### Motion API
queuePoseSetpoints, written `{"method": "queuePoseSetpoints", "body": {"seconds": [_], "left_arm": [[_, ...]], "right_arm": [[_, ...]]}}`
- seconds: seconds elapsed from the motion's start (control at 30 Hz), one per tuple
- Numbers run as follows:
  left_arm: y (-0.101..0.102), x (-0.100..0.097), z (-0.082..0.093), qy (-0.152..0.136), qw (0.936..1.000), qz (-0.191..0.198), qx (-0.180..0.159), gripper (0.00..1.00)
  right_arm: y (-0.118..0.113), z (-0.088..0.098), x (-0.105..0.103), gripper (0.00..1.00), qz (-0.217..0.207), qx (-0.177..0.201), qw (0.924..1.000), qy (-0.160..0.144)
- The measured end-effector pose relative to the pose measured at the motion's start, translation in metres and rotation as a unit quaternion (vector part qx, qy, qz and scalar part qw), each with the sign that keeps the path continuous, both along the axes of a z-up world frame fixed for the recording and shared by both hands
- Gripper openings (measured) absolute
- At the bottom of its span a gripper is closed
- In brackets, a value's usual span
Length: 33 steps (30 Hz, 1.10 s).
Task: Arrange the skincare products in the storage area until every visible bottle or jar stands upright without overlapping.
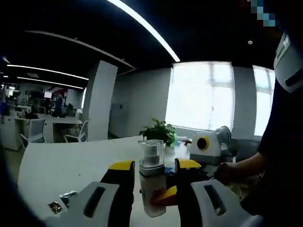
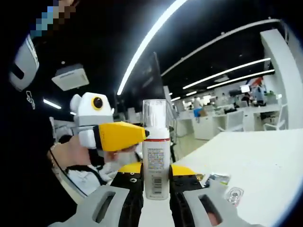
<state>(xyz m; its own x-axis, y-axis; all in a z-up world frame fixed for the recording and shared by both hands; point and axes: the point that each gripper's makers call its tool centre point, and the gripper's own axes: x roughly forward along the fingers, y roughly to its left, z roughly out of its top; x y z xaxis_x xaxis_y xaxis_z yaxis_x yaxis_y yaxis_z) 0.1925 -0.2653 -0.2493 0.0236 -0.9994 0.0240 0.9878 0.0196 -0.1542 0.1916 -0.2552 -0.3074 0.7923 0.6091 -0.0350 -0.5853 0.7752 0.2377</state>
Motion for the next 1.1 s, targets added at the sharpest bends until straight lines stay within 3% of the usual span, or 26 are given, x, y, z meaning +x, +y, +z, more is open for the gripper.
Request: {"method": "queuePoseSetpoints", "body": {"seconds": [0.07,0.2,0.23,0.3,0.33,0.43,0.57,0.97,1.1], "left_arm": [[0.004,-0.007,-0.002,-0.013,0.9995,-0.026,0.009,0.29],[0.011,-0.023,-0.007,0.025,0.994,-0.106,0.012,0.31],[0.012,-0.025,-0.009,0.022,0.9932,-0.113,0.015,0.3],[0.013,-0.028,-0.012,0.018,0.992,-0.123,0.021,0.3],[0.014,-0.033,-0.014,0.019,0.99,-0.138,0.026,0.29],[0.017,-0.045,-0.021,0.013,0.9838,-0.173,0.043,0.27],[0.018,-0.05,-0.02,0.014,0.9817,-0.185,0.04,0.23],[0.018,-0.046,-0.021,0.013,0.9839,-0.172,0.046,0.19],[0.017,-0.043,-0.025,0.009,0.9851,-0.162,0.056,0.19]], "right_arm": [[0.002,0.002,-0.007,0.12,0.026,0.017,0.9995,0.001],[0.018,0.003,-0.025,0.12,0.104,0.034,0.994,0.01],[0.018,0.003,-0.024,0.12,0.1,0.027,0.9946,0.005],[0.028,0.0,-0.035,0.12,0.14,0.017,0.99,0.01],[0.028,0.001,-0.032,0.12,0.133,0.012,0.991,0.006],[0.038,0.001,-0.041,0.12,0.17,0.012,0.9854,0.007],[0.046,0.0,-0.049,0.12,0.202,0.007,0.9793,0.005],[0.041,-0.002,-0.042,0.12,0.192,-0.004,0.9814,0.002],[0.039,-0.004,-0.04,0.13,0.18,-0.038,0.983,-0.005]]}}
